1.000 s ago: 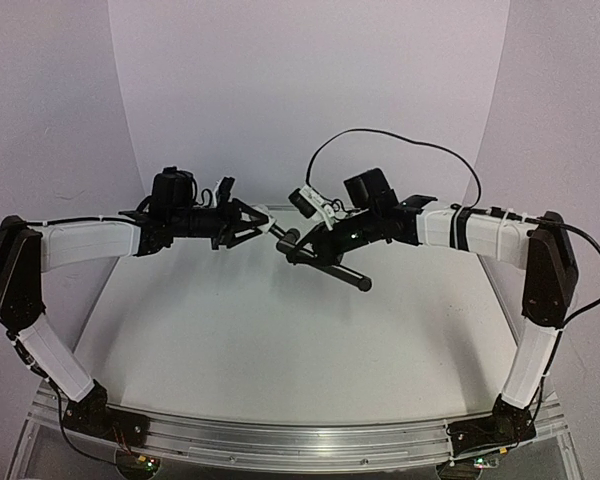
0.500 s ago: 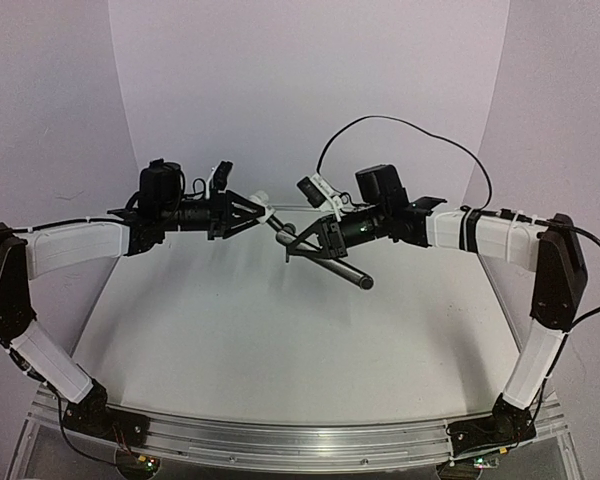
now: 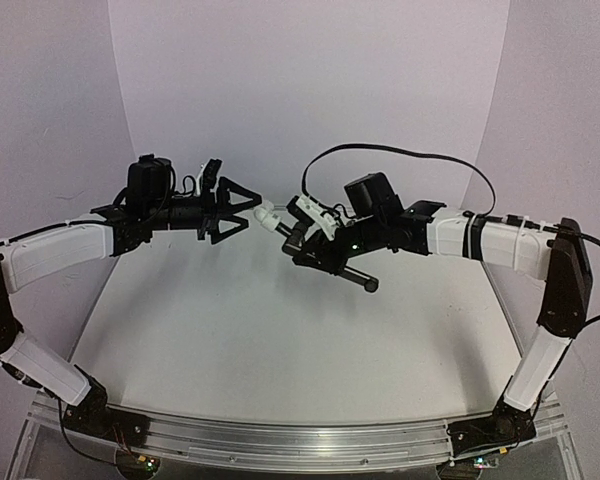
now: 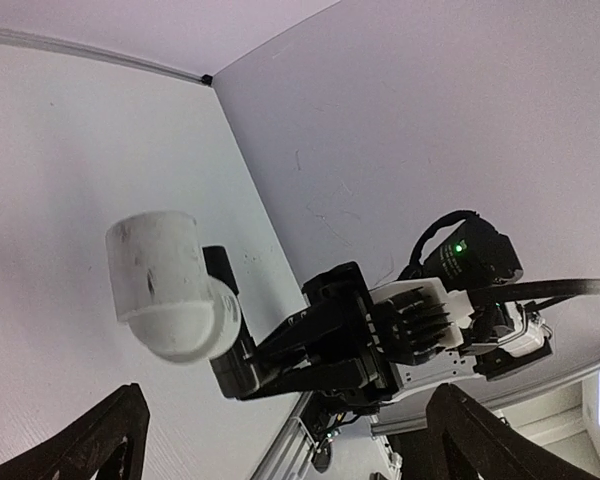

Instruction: Install the water faucets

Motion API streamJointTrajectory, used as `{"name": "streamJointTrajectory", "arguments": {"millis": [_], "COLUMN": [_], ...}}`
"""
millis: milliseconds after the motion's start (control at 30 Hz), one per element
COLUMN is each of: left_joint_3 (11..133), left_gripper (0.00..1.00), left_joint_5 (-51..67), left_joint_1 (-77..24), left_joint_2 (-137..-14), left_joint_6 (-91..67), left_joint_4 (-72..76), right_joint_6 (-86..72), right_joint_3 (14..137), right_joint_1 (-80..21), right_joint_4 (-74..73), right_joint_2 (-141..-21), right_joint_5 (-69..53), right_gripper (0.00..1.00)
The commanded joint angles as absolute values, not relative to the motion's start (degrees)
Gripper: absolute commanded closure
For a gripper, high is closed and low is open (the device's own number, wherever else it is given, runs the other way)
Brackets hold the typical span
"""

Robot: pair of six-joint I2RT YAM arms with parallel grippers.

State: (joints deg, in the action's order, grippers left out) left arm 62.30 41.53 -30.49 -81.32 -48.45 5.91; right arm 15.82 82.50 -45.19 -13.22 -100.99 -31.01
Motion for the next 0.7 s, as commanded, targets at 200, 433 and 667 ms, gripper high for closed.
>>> {"name": "streamJointTrajectory", "arguments": {"millis": [200,433,667], "left_joint_3": [68.9,71.8,73.4], "left_gripper": [0.08,0.09,0.15], "left_joint_5": [37.4,36.5,37.4], "left_joint_1": [-30.8,-30.8,-30.8], "left_joint_2": [-85.3,-89.5,-91.5], "left_joint_6": [-50.2,-51.6,-49.9], "left_joint_4": [1.9,0.8,-1.4], "right_joint_6": [22.2,22.8,22.6], "right_joint_3": [87.3,88.5,89.7], "right_joint_1": [-48.4,-50.0,-50.9], "right_joint_4": [-12.0,-12.0,-12.0], "right_joint_2": [-98.5,-99.1,-99.9], "right_joint_5": [-17.0,-16.2,-16.6], "right_gripper": [1.0,1.0,1.0]}}
